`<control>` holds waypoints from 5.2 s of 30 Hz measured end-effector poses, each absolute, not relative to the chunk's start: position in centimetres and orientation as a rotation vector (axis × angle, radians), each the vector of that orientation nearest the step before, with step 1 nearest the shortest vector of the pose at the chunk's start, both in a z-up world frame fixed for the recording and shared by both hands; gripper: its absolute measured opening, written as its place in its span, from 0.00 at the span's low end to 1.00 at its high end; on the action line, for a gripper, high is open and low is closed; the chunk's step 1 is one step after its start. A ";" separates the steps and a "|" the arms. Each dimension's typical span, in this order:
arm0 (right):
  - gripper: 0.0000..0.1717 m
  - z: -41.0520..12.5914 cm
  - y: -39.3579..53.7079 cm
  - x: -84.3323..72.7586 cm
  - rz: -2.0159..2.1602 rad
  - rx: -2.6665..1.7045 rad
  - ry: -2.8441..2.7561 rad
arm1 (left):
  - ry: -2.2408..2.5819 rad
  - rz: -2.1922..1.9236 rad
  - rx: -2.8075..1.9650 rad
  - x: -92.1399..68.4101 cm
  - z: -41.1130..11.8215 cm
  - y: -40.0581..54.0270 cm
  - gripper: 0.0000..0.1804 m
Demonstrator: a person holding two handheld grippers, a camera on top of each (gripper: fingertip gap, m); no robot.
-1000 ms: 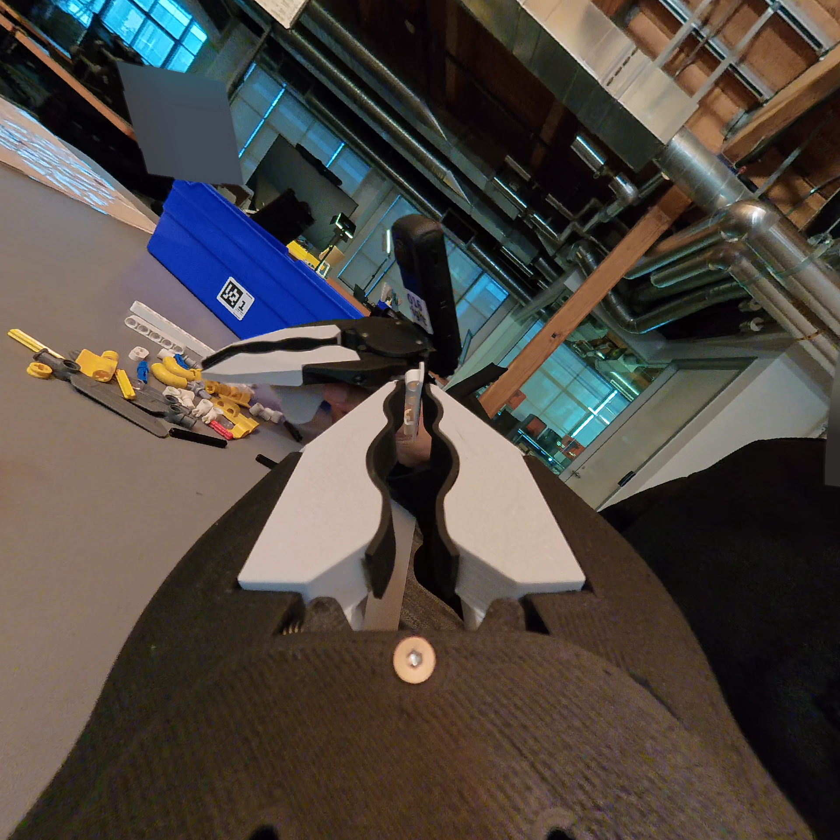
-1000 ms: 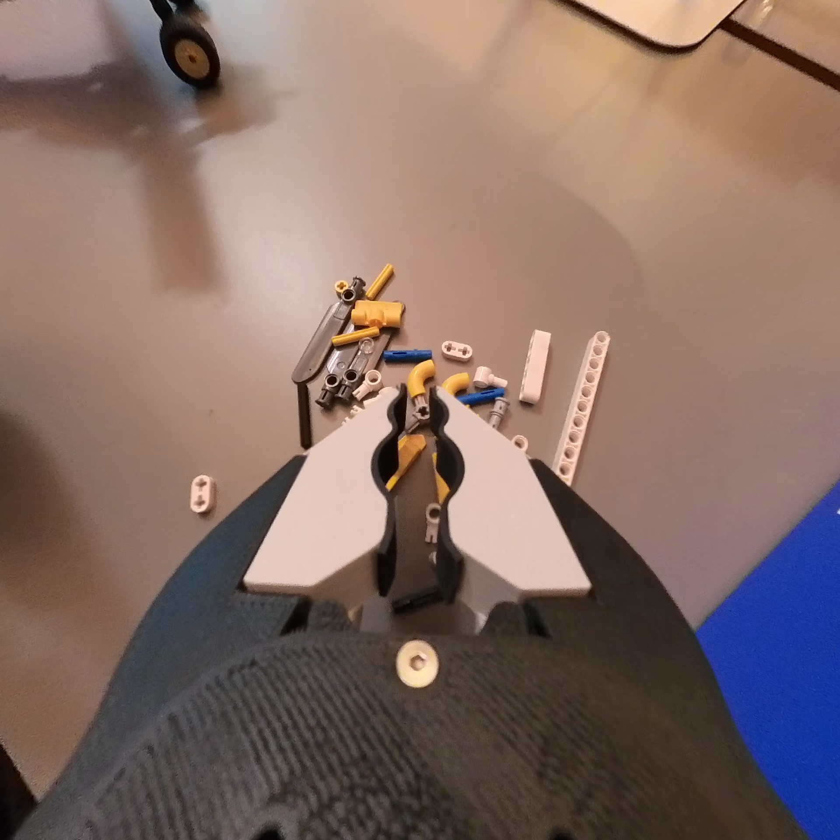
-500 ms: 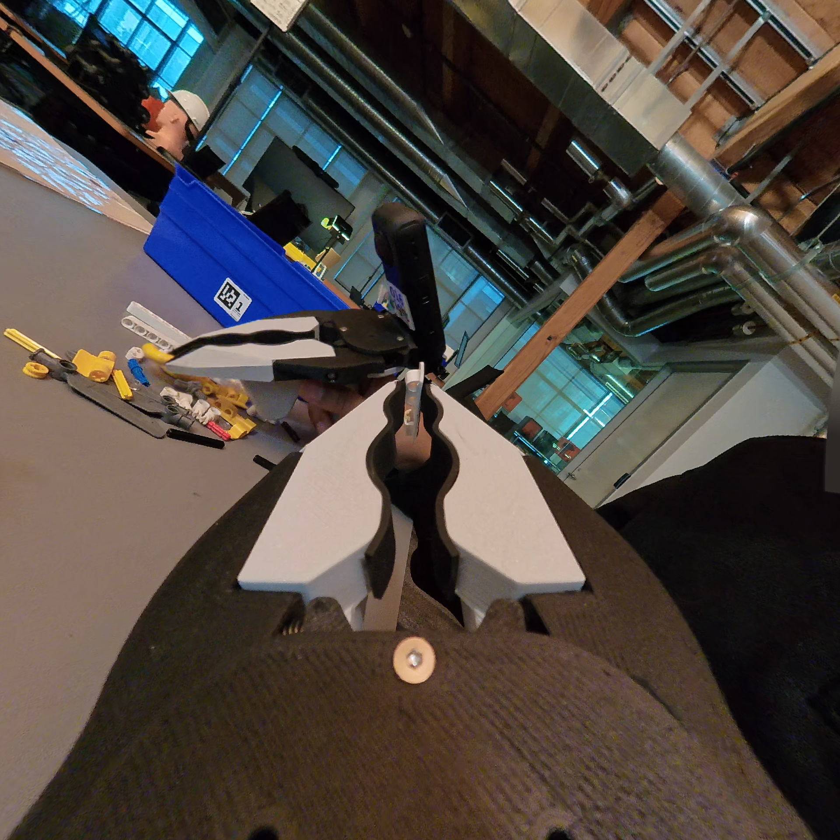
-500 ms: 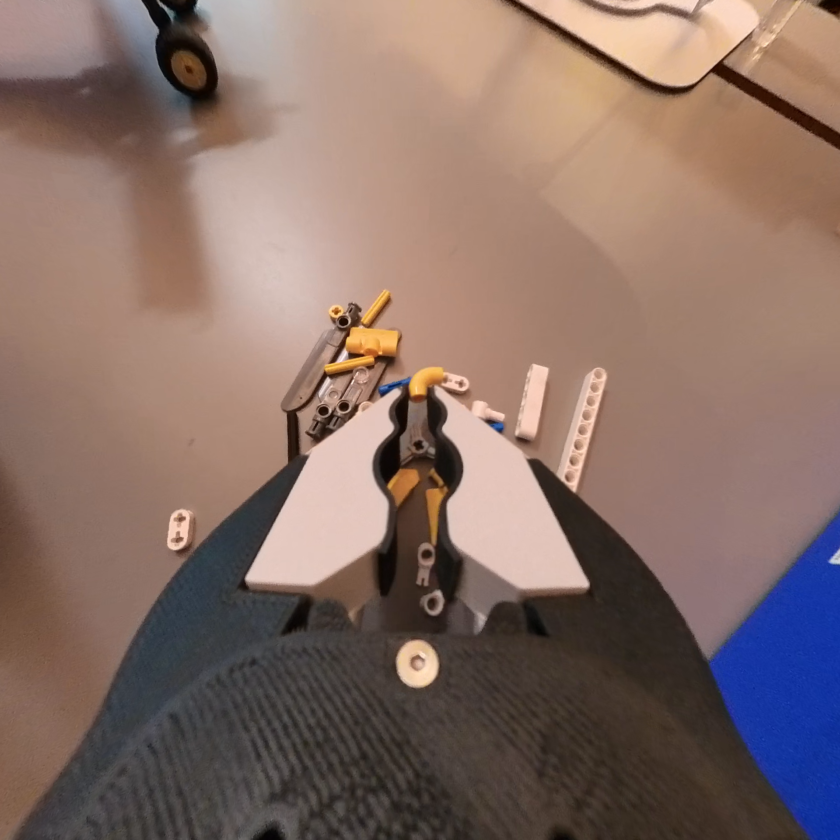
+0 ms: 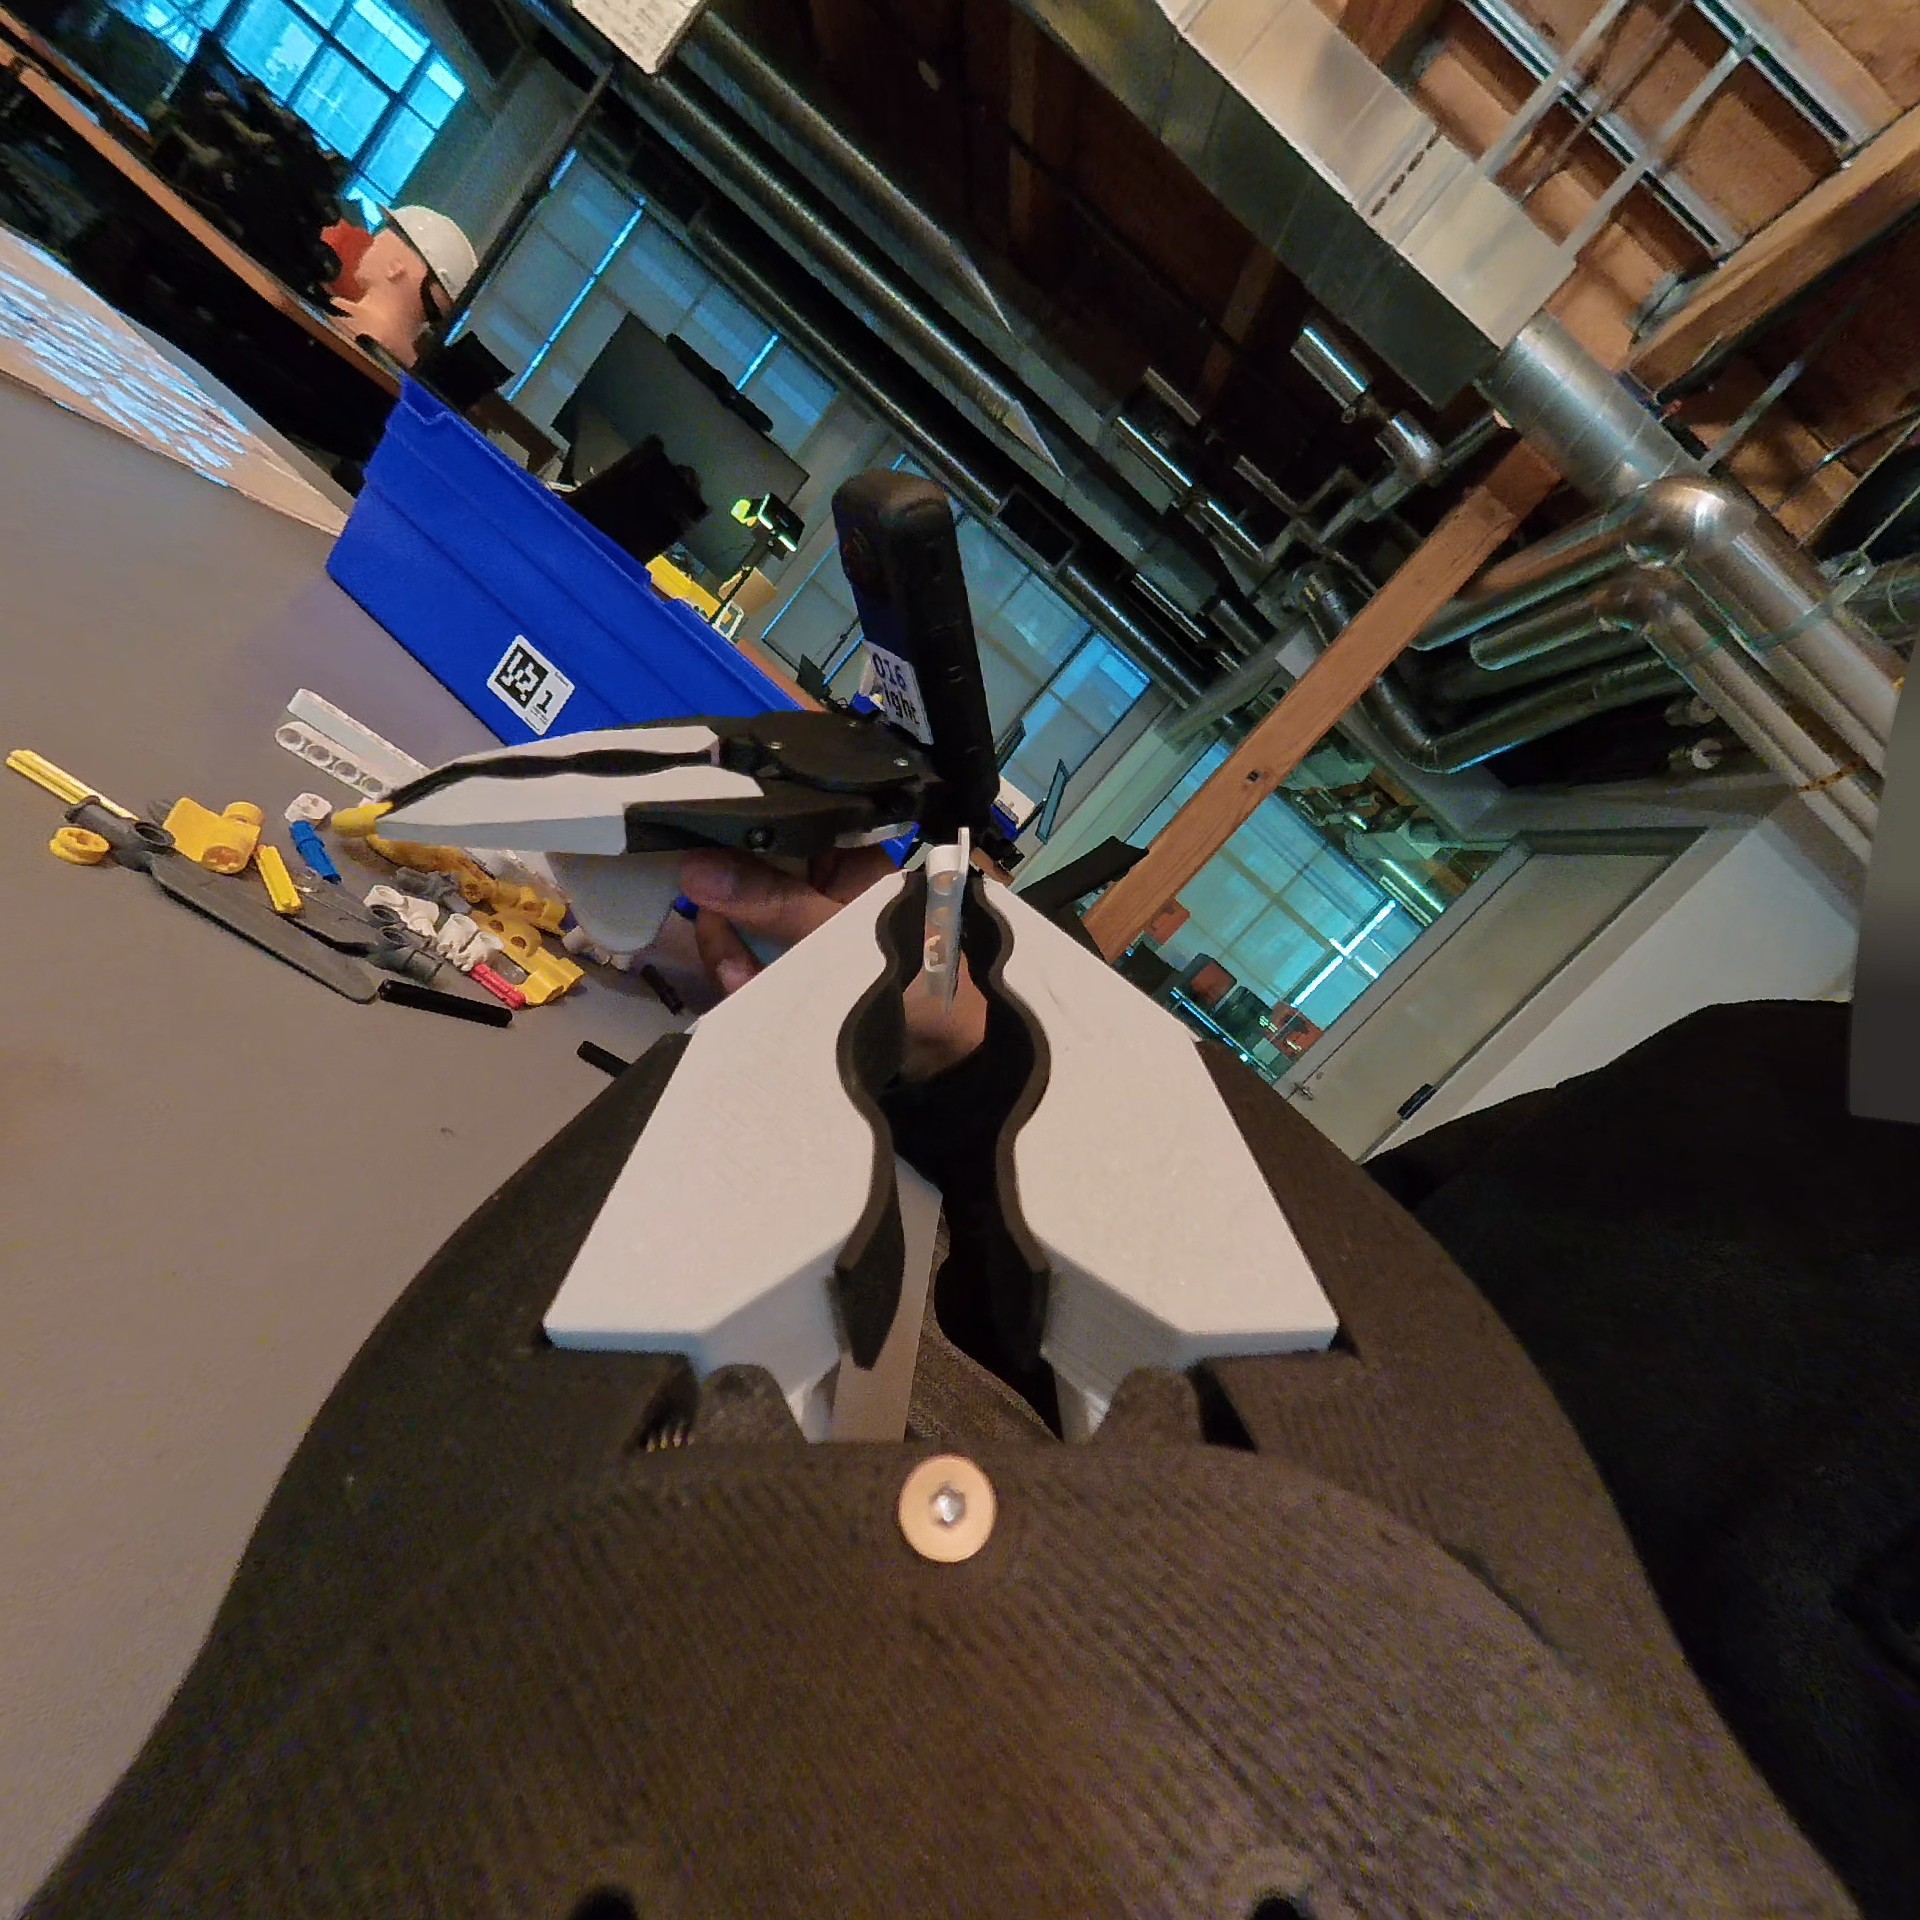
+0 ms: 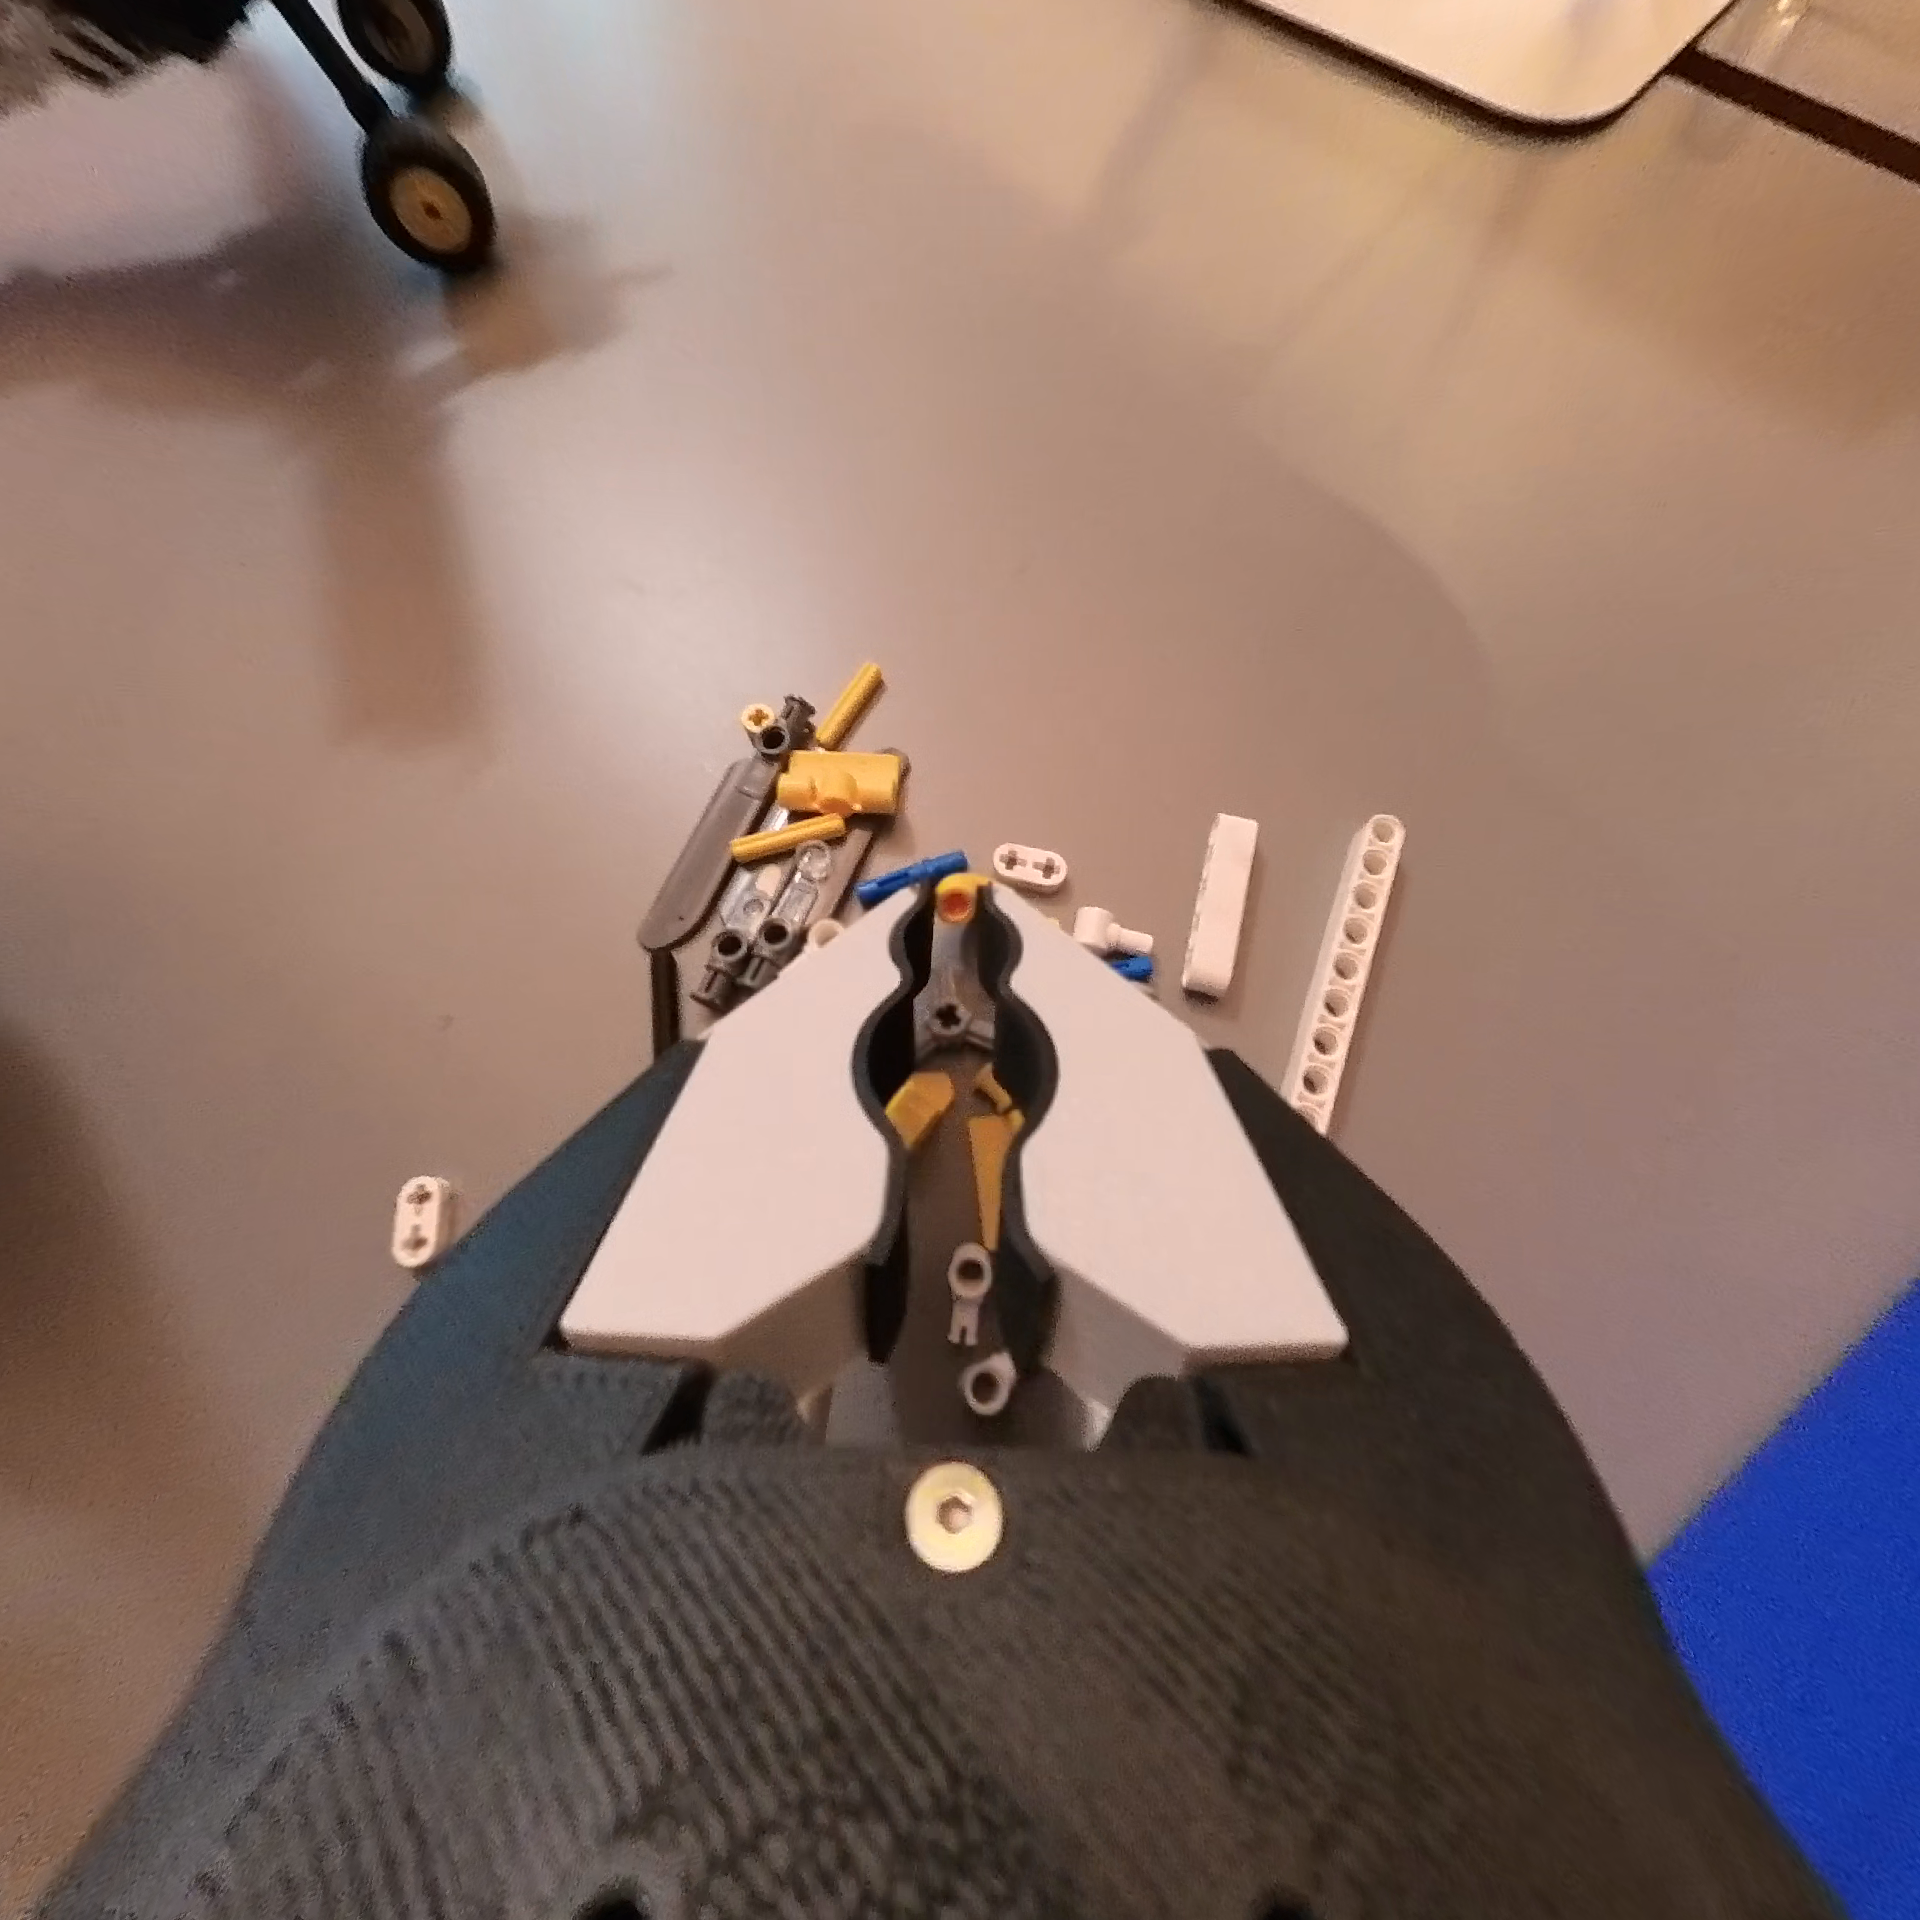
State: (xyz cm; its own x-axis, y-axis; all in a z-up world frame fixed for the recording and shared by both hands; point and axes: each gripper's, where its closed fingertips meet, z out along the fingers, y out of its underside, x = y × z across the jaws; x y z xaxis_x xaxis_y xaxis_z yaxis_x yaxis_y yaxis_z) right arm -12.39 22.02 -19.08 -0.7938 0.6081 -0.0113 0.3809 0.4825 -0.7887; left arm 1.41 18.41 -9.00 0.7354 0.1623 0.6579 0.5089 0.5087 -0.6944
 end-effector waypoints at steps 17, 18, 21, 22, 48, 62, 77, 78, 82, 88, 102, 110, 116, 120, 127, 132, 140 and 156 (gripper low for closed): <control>0.14 -12.4 21.5 -9.9 1.538 -0.726 -2.358 | -0.762 -0.243 -1.012 1.2 -9.0 18.1 0.02; 0.15 -11.6 20.7 -8.6 1.625 -0.665 -2.379 | -0.770 -0.251 -0.991 1.0 -8.9 17.8 0.02; 0.18 -9.1 18.4 -4.0 1.881 -0.403 -2.405 | -0.799 -0.301 -0.885 0.4 -8.6 16.5 0.02; 0.20 -8.6 17.8 -2.4 1.934 -0.295 -2.404 | -0.807 -0.320 -0.849 0.2 -8.5 16.0 0.02; 0.09 -10.4 14.3 0.1 1.272 0.200 -2.075 | -0.853 -0.330 -0.732 -0.8 -8.5 14.4 0.02; 0.09 -16.3 21.7 -14.3 1.125 -0.701 -2.410 | -0.863 -0.254 -0.828 -0.8 -8.8 15.4 0.11; 0.14 -19.3 22.4 -16.2 1.001 -0.815 -2.475 | -0.850 -0.137 -0.944 -0.4 -9.1 16.6 0.13; 0.15 -18.8 22.4 -16.1 1.026 -0.805 -2.461 | -0.848 -0.100 -0.948 -0.3 -9.0 16.5 0.15; 0.16 -16.1 22.3 -15.5 1.133 -0.750 -2.372 | -0.822 0.012 -1.024 0.2 -9.0 17.1 0.16; 0.16 -11.6 22.6 -13.6 1.340 -0.675 -2.247 | -0.707 0.542 -1.231 1.2 -7.1 17.2 0.00; 0.21 -7.3 22.7 -8.1 1.733 -0.720 -2.262 | -0.811 0.493 -1.147 0.4 -5.5 16.5 0.01; 0.22 -12.9 23.8 -3.1 1.515 -0.741 -2.336 | -0.896 0.211 -1.137 -0.8 -6.5 17.6 0.44; 0.21 -18.0 25.2 -1.9 1.203 -0.795 -2.482 | -0.980 0.116 -1.222 -2.8 -9.7 18.4 0.42; 0.21 -19.2 24.9 -1.4 1.203 -0.815 -2.523 | -0.995 0.088 -1.278 -3.2 -11.1 19.3 0.41; 0.07 -20.3 24.4 -1.4 1.161 -0.755 -2.559 | -1.034 -0.043 -1.279 -3.1 -12.9 20.0 0.37; 0.05 -18.3 23.2 -1.8 1.235 -0.554 -2.460 | -1.041 -0.096 -1.216 -2.9 -12.7 19.3 0.33; 0.05 -13.2 19.6 0.4 1.237 0.013 -2.089 | -0.900 -0.322 -1.213 -0.2 -11.8 20.4 0.12; 0.05 -11.6 18.6 0.8 1.249 0.061 -1.955 | -0.870 -0.314 -1.161 0.2 -11.1 19.8 0.01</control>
